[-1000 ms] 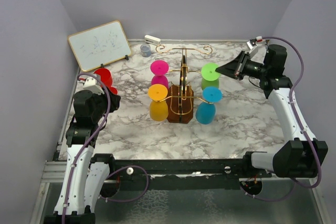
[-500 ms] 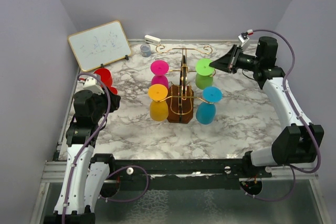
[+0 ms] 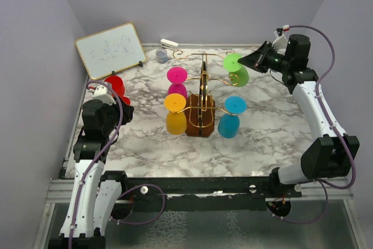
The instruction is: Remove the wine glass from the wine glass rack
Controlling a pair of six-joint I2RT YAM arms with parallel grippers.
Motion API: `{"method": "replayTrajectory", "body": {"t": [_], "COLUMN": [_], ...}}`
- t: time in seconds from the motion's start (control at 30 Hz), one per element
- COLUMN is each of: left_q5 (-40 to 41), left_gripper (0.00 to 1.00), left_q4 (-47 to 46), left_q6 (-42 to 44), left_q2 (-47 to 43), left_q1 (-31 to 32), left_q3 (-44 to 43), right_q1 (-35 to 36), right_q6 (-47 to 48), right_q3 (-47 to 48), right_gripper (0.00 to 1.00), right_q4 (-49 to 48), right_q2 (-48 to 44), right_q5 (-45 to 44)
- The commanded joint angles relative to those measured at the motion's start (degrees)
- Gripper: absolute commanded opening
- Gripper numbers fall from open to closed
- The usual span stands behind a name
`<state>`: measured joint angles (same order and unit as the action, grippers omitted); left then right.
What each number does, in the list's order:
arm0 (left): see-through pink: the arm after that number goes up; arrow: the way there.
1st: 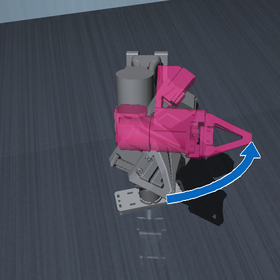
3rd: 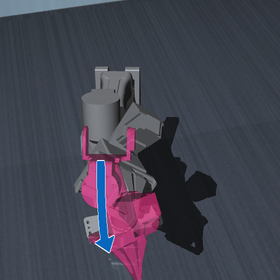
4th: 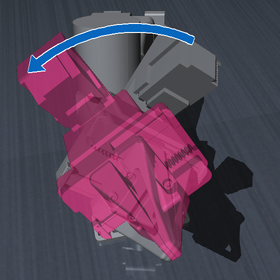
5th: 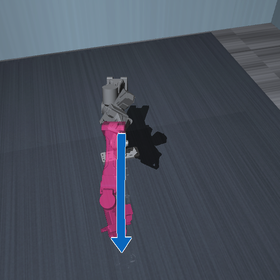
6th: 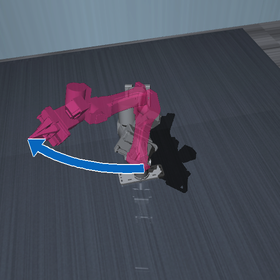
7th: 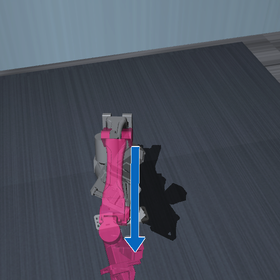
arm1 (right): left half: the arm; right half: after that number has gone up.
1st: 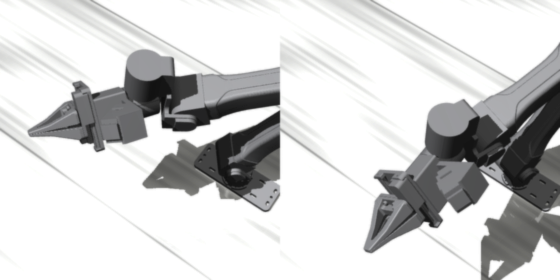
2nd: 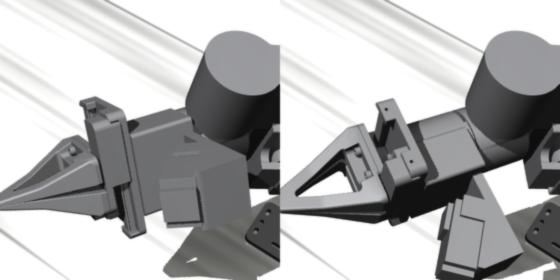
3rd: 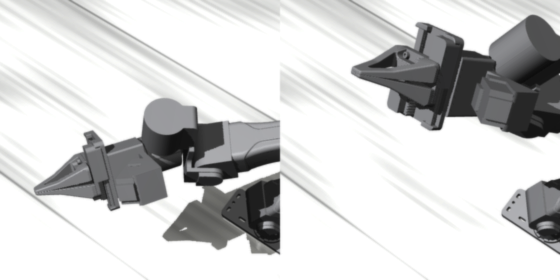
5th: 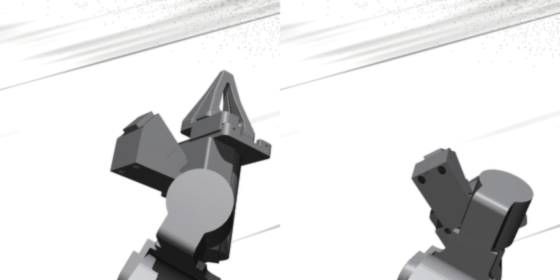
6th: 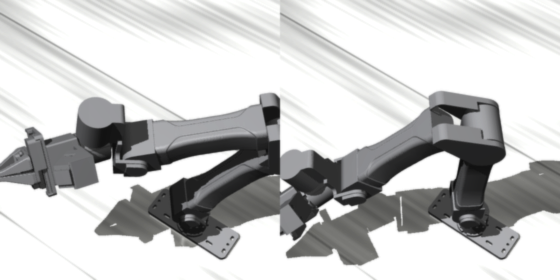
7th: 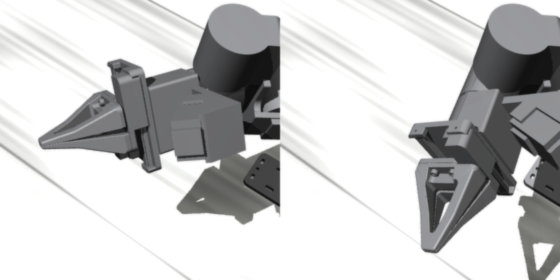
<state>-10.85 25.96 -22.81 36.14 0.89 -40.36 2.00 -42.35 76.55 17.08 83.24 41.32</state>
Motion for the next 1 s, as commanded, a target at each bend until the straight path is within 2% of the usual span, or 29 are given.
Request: {"method": "replayTrajectory", "body": {"t": [0.0, 0.1, 0.23, 0.33, 0.5, 0.57, 0.63, 0.67, 0.73, 0.8, 0.87, 0.97], "left_q5": [0.93, 0.67, 0.48, 0.48, 2.64, 4.21, 6.17, 6.78, 6.83, 9.36, 8.40, 2.39], "left_gripper": [0.35, 0.35, 0.35, 0.35, 0.35, 0.36, 0.38, 0.44, 0.46, 0.47, 0.51, 0.53], "left_q4": [-1.35, -1.61, -1.85, -2.03, -1.79, 0.48, 6.05, 9.49, 17.85, 24.34, 24.74, 21.36], "left_q6": [-0.27, -0.31, -0.44, -0.53, -2.39, -3.84, -4.30, -4.33, -3.97, -4.98, -8.85, -14.32], "left_q2": [-0.07, -0.06, -0.12, -0.06, 2.52, 5.25, 10.01, 12.56, 18.33, 23.19, 23.74, 21.19], "left_q1": [0.17, 0.17, 0.17, 0.17, 0.17, 0.09, 0.08, 0.07, 0.17, 4.36, 5.85, 5.88], "left_q3": [0.24, 0.43, 0.54, 0.63, -1.76, -7.80, -18.54, -25.59, -40.75, -53.10, -57.50, -56.98], "right_q1": [0.11, 0.11, 1.74, 13.19, 37.65, 48.17, 57.57, 61.79, 69.24, 75.42, 81.66, 90.13], "right_q6": [5.67, 11.12, 20.96, 33.33, 54.03, 63.45, 71.96, 75.50, 82.00, 88.47, 95.87, 108.77], "right_q3": [3.38, 6.69, 12.96, 19.90, 25.73, 25.50, 23.19, 21.21, 16.61, 11.41, 4.89, -5.27], "right_gripper": [0.01, 0.01, 0.01, 0.01, 0.01, 0.01, 0.01, 0.01, 0.01, 0.01, 0.01, 0.01], "right_q4": [1.19, 2.12, 0.74, 2.40, 4.64, 5.95, 6.01, 5.19, 3.33, 0.46, -3.34, -12.51], "right_q2": [-5.75, -7.92, -9.26, -9.01, -8.45, -8.34, -8.71, -9.11, -10.37, -12.07, -13.55, -15.85], "right_q5": [-10.25, -12.98, -10.73, -16.41, -30.57, -38.19, -46.81, -51.64, -59.66, -66.24, -73.06, -81.36]}}
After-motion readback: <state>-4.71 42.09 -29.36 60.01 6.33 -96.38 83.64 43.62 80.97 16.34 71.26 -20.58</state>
